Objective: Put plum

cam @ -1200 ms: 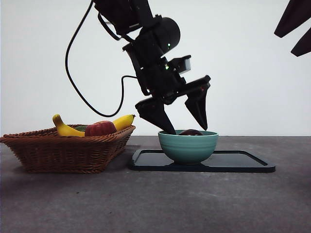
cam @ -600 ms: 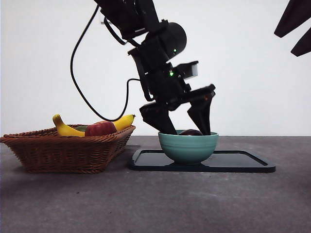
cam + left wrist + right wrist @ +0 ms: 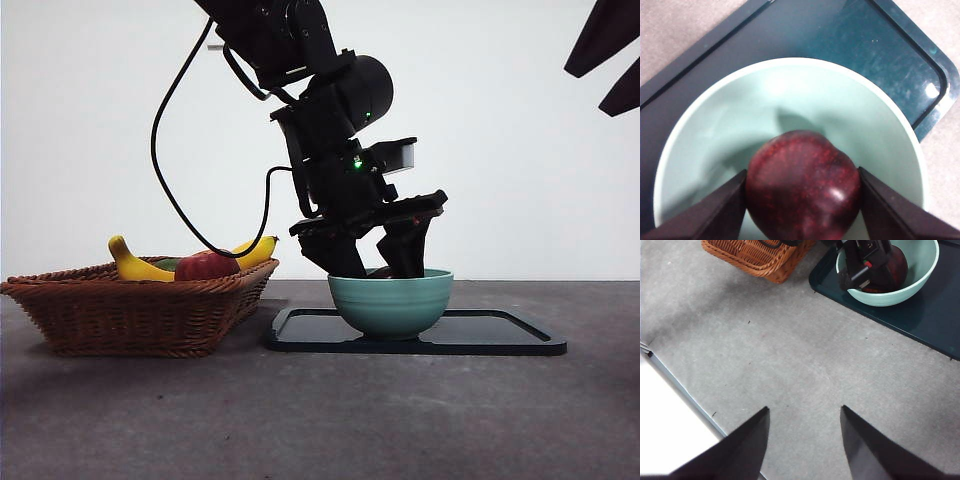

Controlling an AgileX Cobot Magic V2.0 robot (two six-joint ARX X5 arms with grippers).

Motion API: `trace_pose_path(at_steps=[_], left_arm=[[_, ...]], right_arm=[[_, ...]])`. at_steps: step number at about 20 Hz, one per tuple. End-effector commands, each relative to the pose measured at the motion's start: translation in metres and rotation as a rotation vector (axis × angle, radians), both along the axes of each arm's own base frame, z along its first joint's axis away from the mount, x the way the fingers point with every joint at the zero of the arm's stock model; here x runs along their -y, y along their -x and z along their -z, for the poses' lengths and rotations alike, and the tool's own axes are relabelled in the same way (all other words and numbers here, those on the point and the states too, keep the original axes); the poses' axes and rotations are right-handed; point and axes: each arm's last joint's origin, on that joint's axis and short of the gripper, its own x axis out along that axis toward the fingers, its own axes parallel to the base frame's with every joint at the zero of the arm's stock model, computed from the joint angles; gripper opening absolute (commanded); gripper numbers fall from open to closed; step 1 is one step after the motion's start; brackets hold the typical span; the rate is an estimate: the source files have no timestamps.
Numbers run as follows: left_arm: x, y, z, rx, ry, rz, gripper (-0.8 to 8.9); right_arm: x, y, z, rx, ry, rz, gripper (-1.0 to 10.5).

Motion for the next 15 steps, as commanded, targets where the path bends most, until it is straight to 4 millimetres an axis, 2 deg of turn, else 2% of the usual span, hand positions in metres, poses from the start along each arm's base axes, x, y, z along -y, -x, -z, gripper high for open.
trace_pose_path(at_steps=[1, 4, 6, 8, 11, 15], left_arm=[[0.007, -0.002, 0.002, 0.009, 0.001, 0.012, 2.14], [0.006, -0.001, -0.011, 0.026, 0.015, 0.012, 2.15], [0.004, 0.001, -0.032, 0.056, 0.041, 0.011, 2.15], [-0.001, 0.005, -0.059, 0.105, 0.082, 0.010, 2.16], [-0.017, 0.016, -0.111, 0.196, 0.158, -0.003, 2.16], [-0.059, 0.042, -0.182, 0.305, 0.240, -0.042, 2.16]], right_arm=[[-0.001, -0.001, -0.002, 0.006, -0.005, 0.001, 2.3], [-0.001, -0.001, -0.002, 0.006, -0.005, 0.001, 2.3], [-0.001, -0.001, -0.002, 0.006, -0.005, 0.001, 2.3], [-0.001, -0.001, -0.002, 0.006, -0.005, 0.001, 2.3], [-0.001, -0.001, -0.002, 0.005, -0.005, 0.001, 2.3], [-0.001, -0.001, -0.002, 0.005, -0.006, 0.001, 2.3]])
